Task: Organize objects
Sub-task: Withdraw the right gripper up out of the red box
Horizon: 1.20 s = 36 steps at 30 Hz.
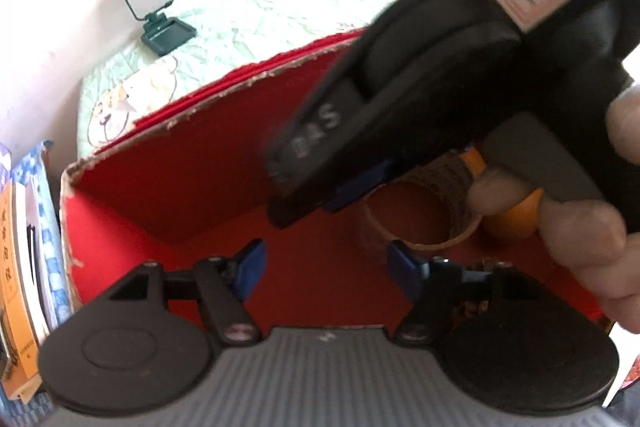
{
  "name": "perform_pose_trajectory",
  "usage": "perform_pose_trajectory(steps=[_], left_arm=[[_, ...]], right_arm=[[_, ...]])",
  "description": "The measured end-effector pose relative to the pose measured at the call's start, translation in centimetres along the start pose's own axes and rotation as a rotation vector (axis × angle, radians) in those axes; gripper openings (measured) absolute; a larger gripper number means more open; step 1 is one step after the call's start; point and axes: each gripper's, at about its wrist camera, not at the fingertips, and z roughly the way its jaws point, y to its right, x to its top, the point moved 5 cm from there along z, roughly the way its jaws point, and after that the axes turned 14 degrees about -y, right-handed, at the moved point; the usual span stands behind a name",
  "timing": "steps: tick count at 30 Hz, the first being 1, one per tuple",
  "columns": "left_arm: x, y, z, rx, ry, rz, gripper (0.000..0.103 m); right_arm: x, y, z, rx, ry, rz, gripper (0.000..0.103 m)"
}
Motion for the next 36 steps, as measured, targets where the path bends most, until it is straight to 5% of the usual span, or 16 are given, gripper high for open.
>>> perform_pose_trajectory(steps=[3,5,9,13,23,30,36], left_arm=[[0.4,-0.2,0.3,0.001,-0.004,-0.002,0.071],[0.6,-0.2,0.5,0.002,-0.010,-0.005,0.071],[0.6,-0.3,0.7,0.006,-0.015,-0.019,0.072],[0.7,-0.1,0.9,0.020,-0.019,-0.027,0.073],[1.0,-0.9,1.2,0.076,-0.010,-0.075,0.073],[1.1,-1.3,1.4,0.116,0.013,-0.089,0.073],[0.2,-1.4,0.8,0.147,0.018,-0.119,0.073]], right_arm=[[-0.7,0.6,-0.9,-0.082,0.008,-0.007,0.027],[-1.0,1.3,-0.9,-0.066,0.010,-0.006,0.017],[-1.0,1.7,-0.5,-0.058,0.032,-0.009,0.014],[-1.1,1.1,-0.9,-0.048,0.054,-0.059,0.026],[-3.7,1.6,-5.1,-0.140,0.258,-0.077,0.038],[-6.5,1.4,-6.1,-0.240,0.339,-0.068,0.039],[-7.8,1.4,-6.1,-0.236,0.340,-0.053,0.038]])
